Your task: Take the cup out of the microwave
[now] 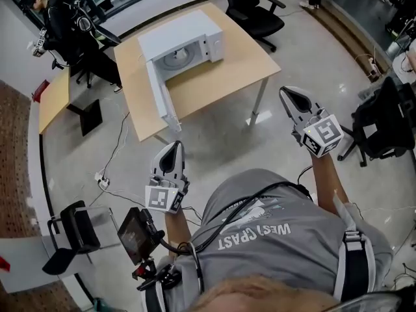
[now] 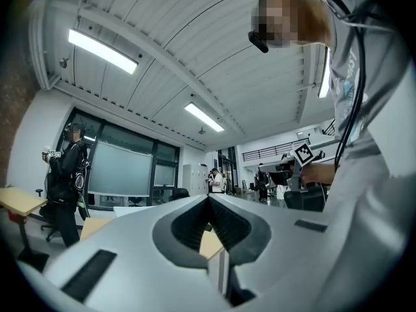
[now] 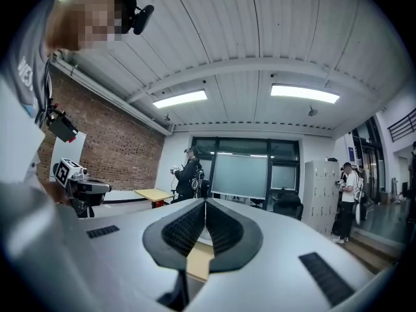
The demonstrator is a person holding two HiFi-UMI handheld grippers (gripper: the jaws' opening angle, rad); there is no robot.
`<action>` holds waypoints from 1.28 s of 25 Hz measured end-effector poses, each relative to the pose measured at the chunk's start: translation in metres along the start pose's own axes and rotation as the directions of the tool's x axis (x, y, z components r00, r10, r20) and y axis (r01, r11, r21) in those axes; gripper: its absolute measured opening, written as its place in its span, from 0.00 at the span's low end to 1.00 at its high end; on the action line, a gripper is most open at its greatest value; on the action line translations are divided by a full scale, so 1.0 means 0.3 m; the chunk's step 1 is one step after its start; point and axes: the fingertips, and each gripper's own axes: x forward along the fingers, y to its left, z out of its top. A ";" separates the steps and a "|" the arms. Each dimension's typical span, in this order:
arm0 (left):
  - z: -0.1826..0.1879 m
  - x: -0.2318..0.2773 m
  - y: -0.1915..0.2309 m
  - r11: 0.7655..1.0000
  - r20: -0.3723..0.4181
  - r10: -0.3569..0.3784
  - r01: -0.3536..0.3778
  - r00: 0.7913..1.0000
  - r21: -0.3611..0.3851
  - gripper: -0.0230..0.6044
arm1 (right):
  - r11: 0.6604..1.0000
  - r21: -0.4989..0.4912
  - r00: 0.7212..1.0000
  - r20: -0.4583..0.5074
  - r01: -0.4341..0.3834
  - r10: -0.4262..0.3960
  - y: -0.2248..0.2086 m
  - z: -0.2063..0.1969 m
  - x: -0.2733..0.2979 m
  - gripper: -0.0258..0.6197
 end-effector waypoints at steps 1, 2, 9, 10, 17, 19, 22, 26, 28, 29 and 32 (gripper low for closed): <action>-0.006 -0.009 0.012 1.000 0.012 0.001 -0.001 1.000 -0.001 0.11 | 1.000 -0.004 1.000 0.003 -0.004 0.004 0.011 0.002 0.014 0.06; -0.011 -0.016 0.024 1.000 0.017 0.004 -0.004 1.000 -0.002 0.11 | 1.000 -0.007 1.000 0.004 -0.009 0.009 0.021 0.000 0.028 0.06; -0.015 -0.083 0.077 0.999 0.005 0.044 -0.044 0.999 -0.019 0.11 | 0.998 -0.007 0.998 -0.015 -0.055 0.055 0.082 0.001 0.125 0.06; -0.013 -0.086 0.083 0.999 0.002 0.047 -0.047 0.999 -0.019 0.11 | 0.998 -0.006 0.998 -0.015 -0.062 0.062 0.088 0.004 0.143 0.06; -0.008 -0.092 0.138 0.996 -0.019 0.094 -0.094 0.995 -0.006 0.11 | 0.990 -0.007 0.989 -0.029 -0.143 0.143 0.105 -0.022 0.315 0.06; 0.006 -0.044 0.170 0.994 -0.027 0.103 -0.102 0.994 0.030 0.11 | 0.986 -0.011 0.985 -0.026 -0.169 0.168 0.091 -0.027 0.380 0.06; 0.025 0.082 0.235 0.980 -0.035 0.100 -0.092 0.994 0.174 0.11 | 0.978 -0.013 0.978 -0.017 -0.208 0.207 0.064 -0.046 0.485 0.06; 0.058 0.261 0.298 0.941 -0.024 0.070 -0.058 0.997 0.335 0.11 | 0.967 0.000 0.967 -0.011 -0.255 0.255 0.010 -0.095 0.642 0.06; 0.054 0.345 0.326 0.918 -0.045 0.043 -0.022 0.998 0.395 0.11 | 0.964 0.011 0.964 -0.013 -0.267 0.267 -0.031 -0.121 0.720 0.06; 0.051 0.378 0.339 0.905 -0.064 0.031 -0.001 0.997 0.426 0.11 | 0.962 0.016 0.962 -0.015 -0.272 0.272 -0.046 -0.129 0.751 0.06; 0.054 0.455 0.384 0.884 -0.096 0.023 0.025 0.995 0.467 0.11 | 0.958 0.022 0.957 -0.026 -0.287 0.288 -0.073 -0.140 0.829 0.06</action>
